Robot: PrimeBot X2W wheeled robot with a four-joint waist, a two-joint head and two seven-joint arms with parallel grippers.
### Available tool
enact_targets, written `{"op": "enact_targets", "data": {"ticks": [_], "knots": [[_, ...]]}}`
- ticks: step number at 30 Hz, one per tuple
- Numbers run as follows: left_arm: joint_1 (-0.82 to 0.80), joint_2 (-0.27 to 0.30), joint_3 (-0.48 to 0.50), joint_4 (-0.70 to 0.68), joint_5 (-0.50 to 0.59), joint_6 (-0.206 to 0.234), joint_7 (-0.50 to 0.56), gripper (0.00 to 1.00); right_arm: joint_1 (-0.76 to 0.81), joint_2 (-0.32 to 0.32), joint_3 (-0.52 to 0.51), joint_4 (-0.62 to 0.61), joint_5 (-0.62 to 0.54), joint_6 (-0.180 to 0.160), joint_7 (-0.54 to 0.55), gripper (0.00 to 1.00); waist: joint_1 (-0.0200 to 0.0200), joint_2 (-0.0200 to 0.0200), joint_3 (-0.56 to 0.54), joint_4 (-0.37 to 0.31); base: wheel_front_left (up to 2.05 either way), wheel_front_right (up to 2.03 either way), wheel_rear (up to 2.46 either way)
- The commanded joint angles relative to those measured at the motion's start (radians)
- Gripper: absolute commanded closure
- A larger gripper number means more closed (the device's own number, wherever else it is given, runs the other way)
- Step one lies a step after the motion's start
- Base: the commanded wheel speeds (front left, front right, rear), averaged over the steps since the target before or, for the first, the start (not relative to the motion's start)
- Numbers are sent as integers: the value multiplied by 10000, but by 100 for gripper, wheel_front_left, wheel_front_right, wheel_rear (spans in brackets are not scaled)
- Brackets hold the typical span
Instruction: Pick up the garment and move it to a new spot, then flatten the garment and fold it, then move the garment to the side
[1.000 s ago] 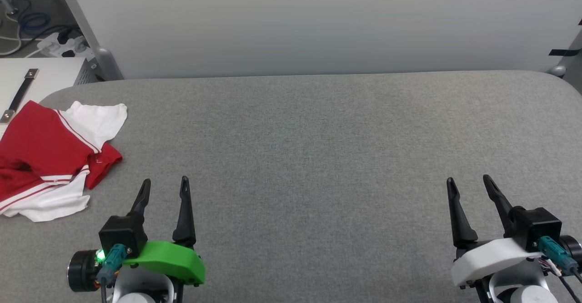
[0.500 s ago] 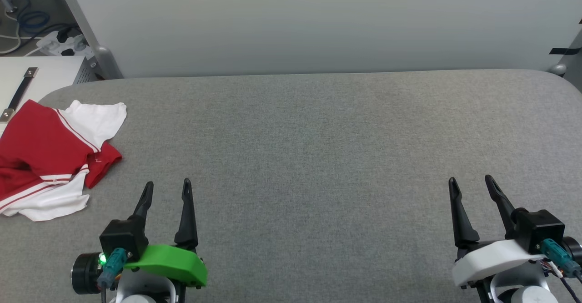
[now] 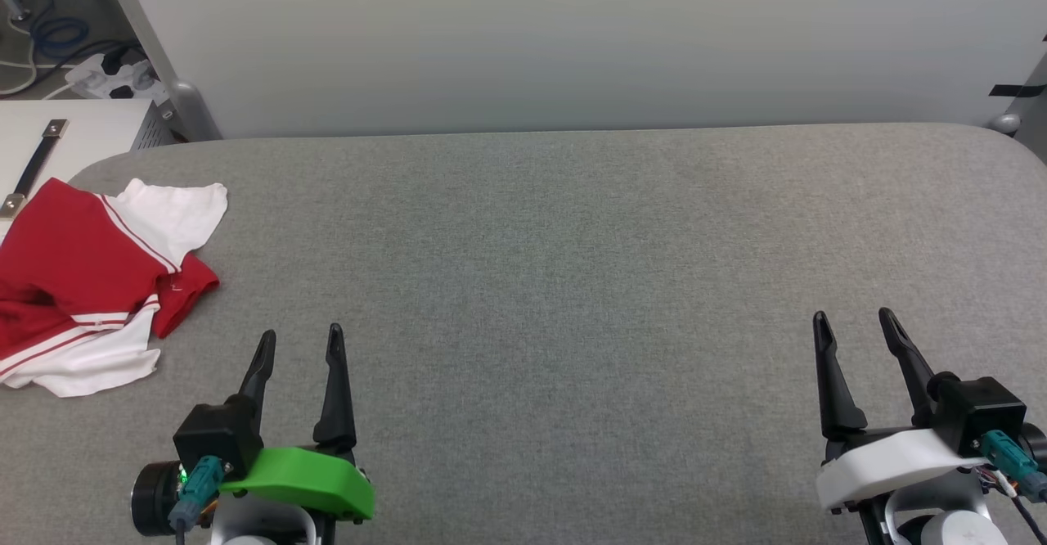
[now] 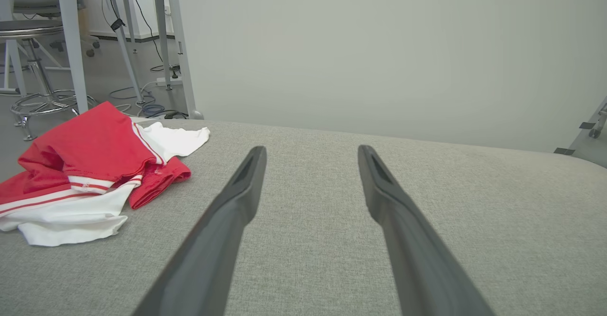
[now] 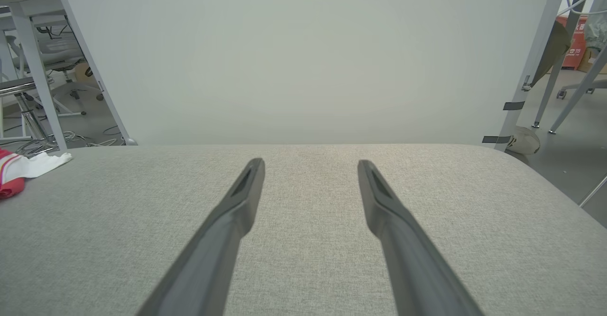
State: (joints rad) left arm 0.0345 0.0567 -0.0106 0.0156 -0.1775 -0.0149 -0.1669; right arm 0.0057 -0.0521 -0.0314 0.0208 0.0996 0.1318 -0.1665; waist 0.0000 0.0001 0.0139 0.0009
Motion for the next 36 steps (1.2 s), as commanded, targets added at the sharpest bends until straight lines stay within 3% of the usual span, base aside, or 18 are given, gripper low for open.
{"op": "enact_targets", "data": {"ticks": [1,16,36], "knots": [[75,-43,-6,10,-131,-67,-105,0,-167,13,-4,8,48,-8,-120,0,0,-1,7,-6,0,0,0],[164,-51,-63,244,-556,-77,-416,0,-77,15,29,333,216,-9,-427,0,0,-1,22,134,0,0,0],[303,-63,174,535,-781,-247,-870,0,88,18,581,394,486,-11,-875,0,0,-1,-113,3335,0,0,0]]}}
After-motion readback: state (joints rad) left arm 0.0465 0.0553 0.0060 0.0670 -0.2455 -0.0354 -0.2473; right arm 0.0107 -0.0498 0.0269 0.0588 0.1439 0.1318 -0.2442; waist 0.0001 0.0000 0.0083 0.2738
